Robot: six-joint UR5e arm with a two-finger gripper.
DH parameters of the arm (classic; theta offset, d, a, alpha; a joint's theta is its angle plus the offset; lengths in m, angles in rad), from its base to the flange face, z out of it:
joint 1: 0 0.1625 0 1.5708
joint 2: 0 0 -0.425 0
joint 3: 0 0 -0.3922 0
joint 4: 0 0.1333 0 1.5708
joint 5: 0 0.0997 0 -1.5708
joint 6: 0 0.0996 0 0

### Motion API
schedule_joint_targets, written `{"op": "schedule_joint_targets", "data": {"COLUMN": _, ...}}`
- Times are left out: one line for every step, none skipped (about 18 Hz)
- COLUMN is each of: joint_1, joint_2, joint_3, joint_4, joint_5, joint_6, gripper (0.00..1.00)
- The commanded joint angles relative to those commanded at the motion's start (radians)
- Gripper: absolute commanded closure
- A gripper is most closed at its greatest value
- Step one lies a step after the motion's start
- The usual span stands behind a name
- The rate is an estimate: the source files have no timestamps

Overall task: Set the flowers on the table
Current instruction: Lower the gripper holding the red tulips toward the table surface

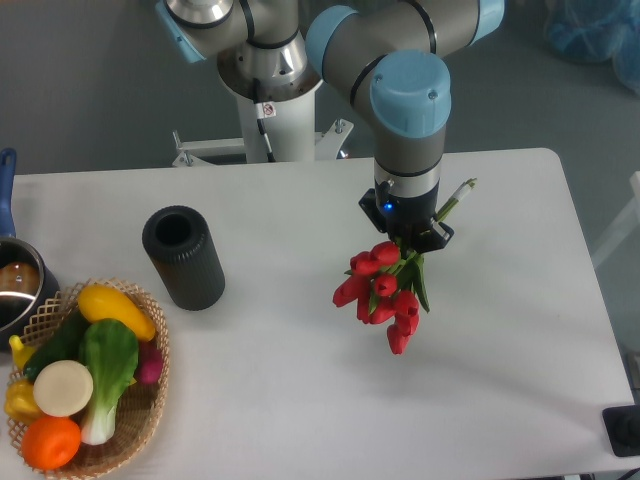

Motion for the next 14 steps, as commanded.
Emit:
{"op": "schedule_joint_targets", "data": {"joint_1": 0.0, "joint_2": -0.005, "joint_3": 0.0, "joint_4": 0.0, "joint_5": 0.0, "joint_6": -0.005, "gripper": 0.84}}
{"op": "schedule_joint_targets", "data": {"joint_1": -0.002, "joint_2": -0.006, "joint_3": 0.0, "joint_4": 0.0, "joint_5": -0.002, "joint_6": -0.003, "gripper": 0.84}}
{"op": "schedule_joint_targets", "data": {"joint_1": -0.002, "joint_2": -0.009, "joint_3": 0.0, "joint_4": 0.002, "joint_5": -0.005, "joint_6": -0.003, "gripper": 0.84}}
{"op": "schedule_joint_targets", "data": {"joint_1": -0.003, "joint_2": -0.015, "joint_3": 0.0, "joint_4": 0.002, "joint_5": -0.006, "joint_6": -0.003, "gripper": 0.84}}
{"op": "schedule_joint_targets", "data": {"joint_1": -0.008, "joint_2": -0.024, "joint_3": 0.003, "joint_4": 0.005, "joint_5": -0.002, "joint_6": -0.006, "gripper": 0.84}}
{"op": "schedule_joint_targets", "data": {"joint_1": -0.014, "joint_2": -0.037, "joint_3": 0.009, "joint_4": 0.005, "joint_5": 0.002, "joint_6": -0.008, "gripper": 0.84}}
{"op": "schedule_joint_targets", "data": {"joint_1": -0.015, "joint_2": -0.043, "joint_3": 0.008, "joint_4": 0.005, "joint_5": 0.002, "joint_6": -0.008, "gripper": 0.83}}
{"op": "schedule_joint_targets", "data": {"joint_1": -0.017, "joint_2": -0.048, "joint_3": 0.006, "joint_4": 0.003, "joint_5": 0.003, "joint_6": -0.008, "gripper": 0.83}}
{"op": "schedule_joint_targets", "data": {"joint_1": -0.02, "joint_2": -0.055, "joint_3": 0.008, "joint_4": 0.005, "joint_5": 0.005, "joint_6": -0.009, "gripper": 0.83}}
{"op": "schedule_joint_targets", "data": {"joint_1": -0.021, "joint_2": -0.057, "joint_3": 0.008, "joint_4": 0.005, "joint_5": 0.003, "joint_6": -0.012, "gripper": 0.84}}
{"op": "schedule_joint_targets", "data": {"joint_1": -0.021, "joint_2": -0.061, "joint_3": 0.009, "joint_4": 0.005, "joint_5": 0.002, "joint_6": -0.02, "gripper": 0.84}}
{"op": "schedule_joint_targets", "data": {"joint_1": -0.021, "joint_2": -0.067, "joint_3": 0.009, "joint_4": 0.006, "joint_5": 0.0, "joint_6": -0.024, "gripper": 0.85}}
{"op": "schedule_joint_targets", "data": {"joint_1": -0.021, "joint_2": -0.078, "joint_3": 0.015, "joint_4": 0.006, "joint_5": -0.002, "joint_6": -0.026, "gripper": 0.86}}
{"op": "schedule_joint_targets", "data": {"joint_1": -0.021, "joint_2": -0.093, "joint_3": 0.02, "joint_4": 0.008, "joint_5": -0.002, "joint_6": -0.025, "gripper": 0.86}}
